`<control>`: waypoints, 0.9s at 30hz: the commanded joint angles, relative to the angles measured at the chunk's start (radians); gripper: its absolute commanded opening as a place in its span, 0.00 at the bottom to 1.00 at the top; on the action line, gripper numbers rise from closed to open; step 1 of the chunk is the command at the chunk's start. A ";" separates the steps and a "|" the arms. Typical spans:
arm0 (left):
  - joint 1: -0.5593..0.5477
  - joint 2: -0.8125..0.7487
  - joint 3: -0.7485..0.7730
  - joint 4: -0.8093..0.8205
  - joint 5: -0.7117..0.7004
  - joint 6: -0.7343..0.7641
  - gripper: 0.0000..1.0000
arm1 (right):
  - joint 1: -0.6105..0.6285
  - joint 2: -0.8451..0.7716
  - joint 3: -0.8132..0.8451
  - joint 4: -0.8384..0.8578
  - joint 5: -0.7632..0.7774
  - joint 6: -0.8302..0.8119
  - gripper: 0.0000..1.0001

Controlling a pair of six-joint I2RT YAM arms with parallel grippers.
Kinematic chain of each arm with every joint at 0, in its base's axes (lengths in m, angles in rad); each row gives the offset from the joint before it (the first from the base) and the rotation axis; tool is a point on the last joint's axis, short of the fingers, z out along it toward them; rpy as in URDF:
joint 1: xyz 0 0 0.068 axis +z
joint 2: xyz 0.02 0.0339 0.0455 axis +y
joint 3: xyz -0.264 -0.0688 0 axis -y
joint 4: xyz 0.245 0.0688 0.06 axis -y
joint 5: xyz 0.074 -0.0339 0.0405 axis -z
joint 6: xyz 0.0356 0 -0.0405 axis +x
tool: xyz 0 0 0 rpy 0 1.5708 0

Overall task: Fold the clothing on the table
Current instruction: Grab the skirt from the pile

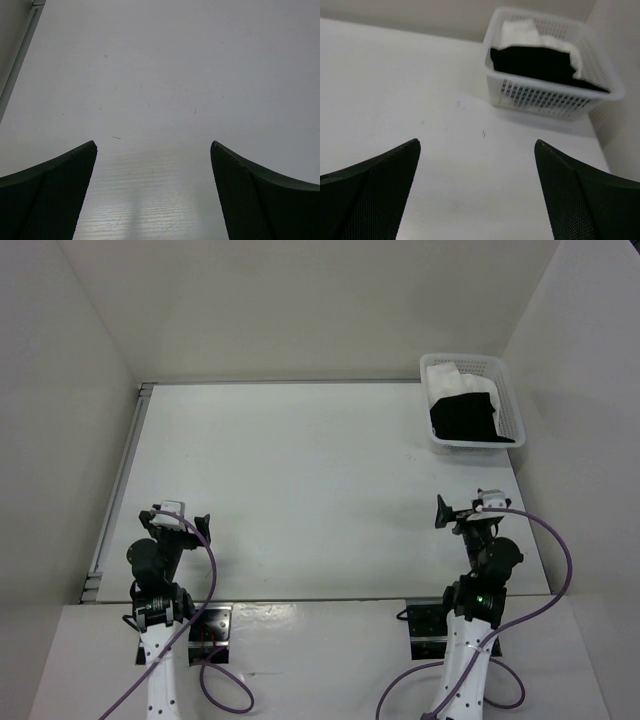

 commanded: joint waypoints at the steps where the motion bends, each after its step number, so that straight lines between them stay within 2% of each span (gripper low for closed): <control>1: -0.003 -0.128 -0.037 0.018 -0.008 0.006 1.00 | -0.006 -0.051 0.153 0.177 0.040 0.075 0.99; 2: -0.003 -0.128 -0.037 0.018 -0.008 0.006 1.00 | -0.006 -0.016 0.192 0.151 0.040 0.075 0.99; 5: -0.003 -0.128 -0.037 0.018 -0.008 0.006 1.00 | -0.006 0.255 0.398 0.026 0.077 0.102 0.99; 6: -0.003 -0.128 -0.037 0.018 -0.008 0.006 1.00 | -0.006 0.440 0.530 -0.042 0.095 0.133 0.99; 7: -0.003 -0.128 -0.037 0.018 -0.008 0.006 1.00 | 0.004 0.533 0.605 -0.085 0.095 0.133 0.99; 8: -0.003 -0.128 -0.037 0.018 -0.008 0.006 1.00 | 0.023 0.622 0.765 -0.136 0.095 0.133 0.99; 9: -0.003 -0.128 -0.037 0.018 -0.008 0.006 1.00 | 0.042 0.782 0.847 -0.252 0.114 0.133 0.99; 11: -0.003 -0.128 -0.037 0.018 -0.008 0.006 1.00 | 0.126 0.920 0.997 -0.364 0.192 0.123 0.99; 14: -0.003 -0.128 -0.037 0.018 -0.008 0.006 1.00 | 0.241 1.167 1.313 -0.584 0.377 0.091 0.99; 17: -0.003 -0.128 -0.037 0.018 -0.008 0.006 1.00 | 0.252 1.389 1.514 -0.754 0.451 0.058 0.99; 19: -0.003 -0.128 -0.037 0.018 -0.008 0.006 1.00 | 0.252 1.531 1.642 -0.849 0.447 0.040 0.99; 22: -0.003 -0.128 -0.037 0.018 -0.008 0.006 1.00 | 0.252 1.670 1.769 -0.887 0.436 -0.034 0.99; 27: -0.003 -0.128 -0.037 0.018 -0.008 0.006 1.00 | 0.110 1.843 1.909 -0.844 0.353 -0.051 0.99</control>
